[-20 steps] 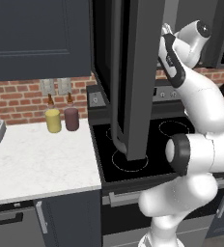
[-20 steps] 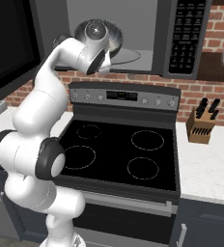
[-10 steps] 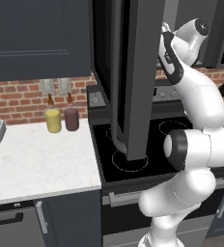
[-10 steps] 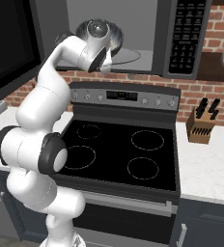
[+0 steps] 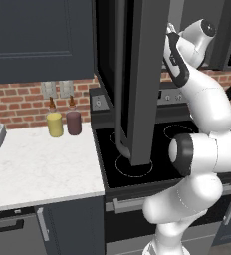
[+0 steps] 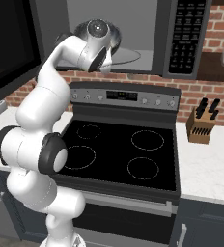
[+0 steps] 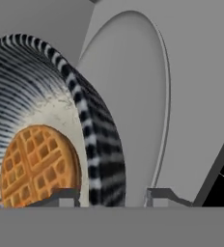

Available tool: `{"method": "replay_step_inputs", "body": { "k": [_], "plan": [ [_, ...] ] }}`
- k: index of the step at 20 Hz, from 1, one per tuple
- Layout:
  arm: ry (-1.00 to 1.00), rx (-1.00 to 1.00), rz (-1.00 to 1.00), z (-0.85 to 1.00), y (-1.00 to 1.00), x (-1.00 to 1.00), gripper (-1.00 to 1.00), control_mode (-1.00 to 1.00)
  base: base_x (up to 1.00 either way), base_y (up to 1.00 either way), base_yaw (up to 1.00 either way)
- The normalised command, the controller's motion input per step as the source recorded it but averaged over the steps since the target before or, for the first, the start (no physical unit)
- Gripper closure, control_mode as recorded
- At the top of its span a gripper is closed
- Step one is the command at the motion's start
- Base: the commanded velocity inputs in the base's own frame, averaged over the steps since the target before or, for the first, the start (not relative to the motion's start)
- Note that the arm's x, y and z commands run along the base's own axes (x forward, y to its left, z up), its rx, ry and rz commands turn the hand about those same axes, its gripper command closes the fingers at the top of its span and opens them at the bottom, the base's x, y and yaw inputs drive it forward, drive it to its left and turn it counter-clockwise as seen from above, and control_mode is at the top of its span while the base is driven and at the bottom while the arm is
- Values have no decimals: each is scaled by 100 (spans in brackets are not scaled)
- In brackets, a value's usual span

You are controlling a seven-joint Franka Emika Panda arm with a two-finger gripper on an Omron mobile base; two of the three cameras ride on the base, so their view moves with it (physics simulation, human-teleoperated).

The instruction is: Open the microwave, place the bowl with waffle inside the microwave, then close the microwave door and turn it on.

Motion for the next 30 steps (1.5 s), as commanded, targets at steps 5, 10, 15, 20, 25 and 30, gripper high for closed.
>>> {"method": "replay_step_inputs", "body": {
  "k": [5, 10, 15, 20, 25, 30],
  "plan": [
    [0, 0, 0, 0, 0, 0, -100, -100, 0, 0, 0],
    [-6, 0, 0, 11, -3, 0, -100, -100, 0, 0, 0],
    [-28, -1, 0, 74, -4, -24, -100, -100, 0, 0, 0],
    [-32, -3, 0, 50, -2, -76, -100, -100, 0, 0, 0],
    [-26, -12, 1, -30, 0, -100, -100, -100, 0, 0, 0],
    [-19, -7, 4, -45, -1, -100, -100, -100, 0, 0, 0]
  ]
}}
